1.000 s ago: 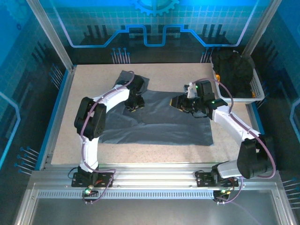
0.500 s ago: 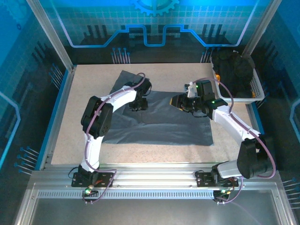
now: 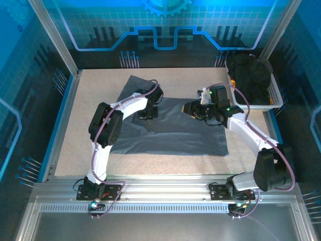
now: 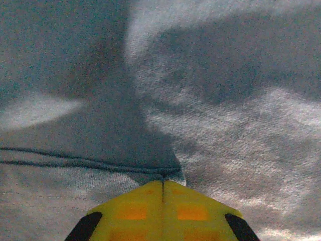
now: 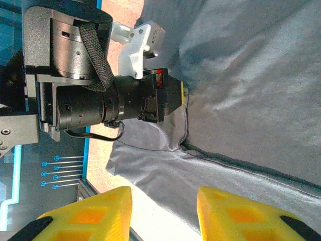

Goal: Fold and stack the t-shirts

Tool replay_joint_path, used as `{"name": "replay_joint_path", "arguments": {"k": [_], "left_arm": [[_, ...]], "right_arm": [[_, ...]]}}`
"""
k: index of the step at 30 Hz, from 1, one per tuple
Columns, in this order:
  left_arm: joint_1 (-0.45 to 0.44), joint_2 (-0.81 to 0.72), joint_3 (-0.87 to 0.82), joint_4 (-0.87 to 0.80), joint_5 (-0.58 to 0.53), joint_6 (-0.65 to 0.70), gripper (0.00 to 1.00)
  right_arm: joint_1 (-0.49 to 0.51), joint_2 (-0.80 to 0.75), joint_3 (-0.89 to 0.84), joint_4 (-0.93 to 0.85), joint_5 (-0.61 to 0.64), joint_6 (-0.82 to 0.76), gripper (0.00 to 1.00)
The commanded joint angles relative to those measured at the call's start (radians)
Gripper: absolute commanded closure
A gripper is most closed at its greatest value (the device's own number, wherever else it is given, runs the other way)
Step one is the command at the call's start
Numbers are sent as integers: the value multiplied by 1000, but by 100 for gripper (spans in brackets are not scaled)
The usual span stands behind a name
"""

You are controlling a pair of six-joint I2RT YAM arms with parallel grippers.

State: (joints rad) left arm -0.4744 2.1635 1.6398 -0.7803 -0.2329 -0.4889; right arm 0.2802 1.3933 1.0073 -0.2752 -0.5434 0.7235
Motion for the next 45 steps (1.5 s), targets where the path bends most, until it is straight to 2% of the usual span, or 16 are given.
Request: {"name": "replay_joint_path", "arguments": {"k": [1, 13, 34, 35, 37, 38, 41, 45], "left_arm": [[-22, -4, 18, -13, -32, 20, 100], [-68, -116, -40, 26, -48, -4, 100], [-77, -87, -29, 91, -1, 23, 100], [-78, -89, -25, 89, 1, 23, 92], [-78, -112, -27, 76, -4, 10, 67], [-76, -131, -33, 70, -8, 0, 61], [-67, -218, -77, 32, -14, -60, 56], [3, -363, -232, -31, 28, -197, 59]], "right_arm": [[-11, 2, 5, 11, -24, 5, 60], [-18, 4, -4, 13, -27, 3, 61], [-19, 7, -18, -9, -18, -1, 61], [-19, 6, -18, -19, -10, -5, 60], [-23, -2, -22, -50, 21, -14, 59], [-25, -7, -26, -67, 39, -18, 58], [-45, -25, -53, -133, 94, -32, 58], [-80, -60, -111, -238, 168, -59, 58]]}}
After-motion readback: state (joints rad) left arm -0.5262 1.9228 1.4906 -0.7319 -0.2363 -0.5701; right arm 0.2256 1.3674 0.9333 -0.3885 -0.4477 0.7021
